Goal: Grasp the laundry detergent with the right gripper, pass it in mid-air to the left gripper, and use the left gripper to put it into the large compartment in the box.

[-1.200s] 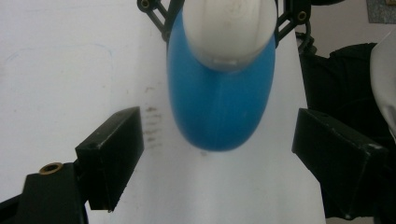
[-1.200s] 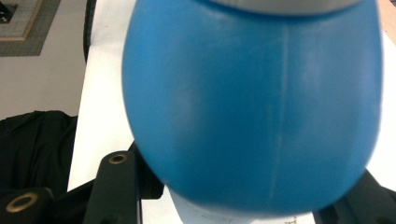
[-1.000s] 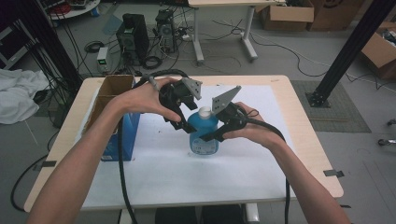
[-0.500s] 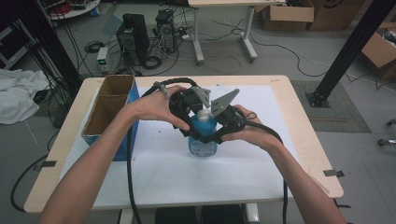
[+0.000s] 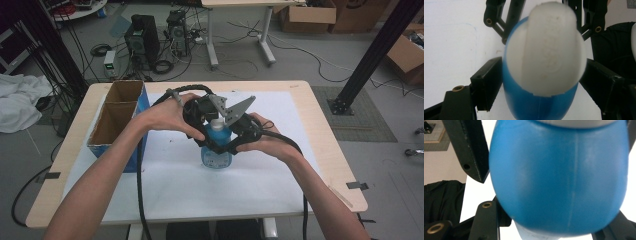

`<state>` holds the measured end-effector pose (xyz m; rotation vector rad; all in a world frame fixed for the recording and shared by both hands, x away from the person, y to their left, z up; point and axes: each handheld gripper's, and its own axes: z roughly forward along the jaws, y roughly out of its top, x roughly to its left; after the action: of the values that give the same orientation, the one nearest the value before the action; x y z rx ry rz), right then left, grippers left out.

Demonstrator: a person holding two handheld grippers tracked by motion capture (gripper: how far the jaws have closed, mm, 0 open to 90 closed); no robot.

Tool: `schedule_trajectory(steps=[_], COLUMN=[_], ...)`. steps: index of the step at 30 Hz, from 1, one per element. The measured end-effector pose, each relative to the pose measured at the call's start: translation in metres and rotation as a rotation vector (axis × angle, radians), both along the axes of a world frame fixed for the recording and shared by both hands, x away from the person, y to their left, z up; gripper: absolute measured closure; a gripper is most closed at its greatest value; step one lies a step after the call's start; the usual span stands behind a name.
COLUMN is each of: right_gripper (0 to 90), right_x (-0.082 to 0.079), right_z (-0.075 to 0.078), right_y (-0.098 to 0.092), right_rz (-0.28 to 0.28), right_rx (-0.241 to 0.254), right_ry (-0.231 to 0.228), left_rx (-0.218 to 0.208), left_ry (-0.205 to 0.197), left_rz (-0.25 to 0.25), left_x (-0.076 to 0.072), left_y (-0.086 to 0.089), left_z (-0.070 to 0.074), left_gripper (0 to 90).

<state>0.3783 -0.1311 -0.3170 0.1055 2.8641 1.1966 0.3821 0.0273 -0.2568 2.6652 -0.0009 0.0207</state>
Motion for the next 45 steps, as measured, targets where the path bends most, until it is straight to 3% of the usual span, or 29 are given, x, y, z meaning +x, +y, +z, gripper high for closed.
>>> schedule_trajectory(steps=[14, 29, 45], right_gripper=[45.7, 45.7, 45.4], right_x=[-0.0009, -0.0014, -0.0013], right_z=[-0.0051, -0.0073, -0.0100], right_y=[0.0013, 0.0022, 0.0027], right_rz=[-0.004, -0.003, -0.005], right_rx=[0.000, 0.004, 0.013], right_ry=[0.011, 0.009, 0.031], left_rx=[-0.001, 0.003, 0.016], left_ry=[0.018, 0.007, 0.001], left_rz=[0.005, 0.016, 0.005], left_x=[-0.0005, 0.0003, -0.0002], left_y=[-0.0021, -0.0020, -0.0023], left_z=[-0.0013, -0.0023, -0.0040], left_gripper=[30.5, 36.9, 38.0])
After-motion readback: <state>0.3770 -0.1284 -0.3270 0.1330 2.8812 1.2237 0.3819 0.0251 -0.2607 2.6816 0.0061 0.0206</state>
